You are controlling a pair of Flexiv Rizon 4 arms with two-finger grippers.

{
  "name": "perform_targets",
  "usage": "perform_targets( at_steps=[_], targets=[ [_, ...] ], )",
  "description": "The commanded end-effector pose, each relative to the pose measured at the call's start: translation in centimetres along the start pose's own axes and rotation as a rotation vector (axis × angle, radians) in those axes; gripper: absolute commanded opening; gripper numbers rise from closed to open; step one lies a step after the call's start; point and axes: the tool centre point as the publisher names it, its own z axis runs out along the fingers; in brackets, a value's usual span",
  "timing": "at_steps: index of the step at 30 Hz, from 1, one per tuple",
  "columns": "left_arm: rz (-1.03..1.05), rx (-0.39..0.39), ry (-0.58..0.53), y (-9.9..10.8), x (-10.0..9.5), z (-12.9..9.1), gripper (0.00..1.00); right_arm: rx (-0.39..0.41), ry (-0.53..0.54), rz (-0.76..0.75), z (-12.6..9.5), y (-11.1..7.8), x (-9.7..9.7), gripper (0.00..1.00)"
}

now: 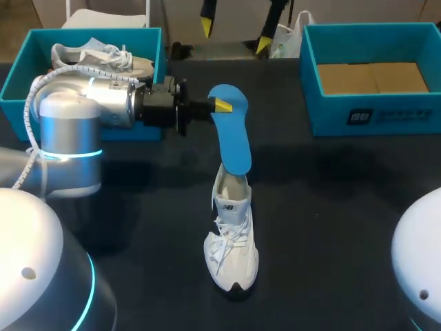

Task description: Take the shoe out of the shoebox, open the shoe tongue, remove and reinsert the insole, then place the shoe into the shoebox

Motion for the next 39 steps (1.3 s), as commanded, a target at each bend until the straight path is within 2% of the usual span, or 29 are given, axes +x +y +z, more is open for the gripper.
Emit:
perform_targets(
  at_steps=[1, 9, 16, 28, 39],
  targets=[
    [0.000, 0.002, -0.001, 0.1, 0.0, 0.0, 0.00, 0.016, 0.340, 0.012, -0.3, -0.5, -2.9, 1.00],
    [0.000, 0.002, -0.001, 0.1, 0.0, 0.0, 0.00, 0.086, 0.600, -0.054, -1.0, 0.9, -4.6, 1.00],
    [0.000, 0.002, -0.001, 0.1, 0.0, 0.0, 0.00, 0.105, 0.734, -0.054, -0.2, 1.5, -5.5, 1.00],
    [0.000, 0.002, -0.001, 0.1, 0.0, 0.0, 0.00, 0.049, 0.898, -0.110, 0.8, 1.9, -6.8, 1.00],
    [0.000, 0.002, -0.001, 0.1, 0.0, 0.0, 0.00, 0.028, 0.979, -0.151, 1.7, 2.7, -7.0, 1.00]
  ],
)
